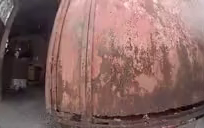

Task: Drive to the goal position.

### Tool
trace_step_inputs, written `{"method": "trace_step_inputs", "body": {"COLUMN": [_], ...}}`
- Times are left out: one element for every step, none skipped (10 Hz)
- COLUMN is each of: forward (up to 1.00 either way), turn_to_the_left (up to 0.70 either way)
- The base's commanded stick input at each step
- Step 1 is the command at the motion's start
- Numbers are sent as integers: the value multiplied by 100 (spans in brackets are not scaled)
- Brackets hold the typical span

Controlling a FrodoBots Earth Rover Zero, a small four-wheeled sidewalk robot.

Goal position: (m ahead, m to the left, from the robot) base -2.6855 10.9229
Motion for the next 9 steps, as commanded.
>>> {"method": "trace_step_inputs", "body": {"forward": [5,6,6,6,6,6,5,5,6], "turn_to_the_left": [0,0,0,0,0,0,0,0,0]}}
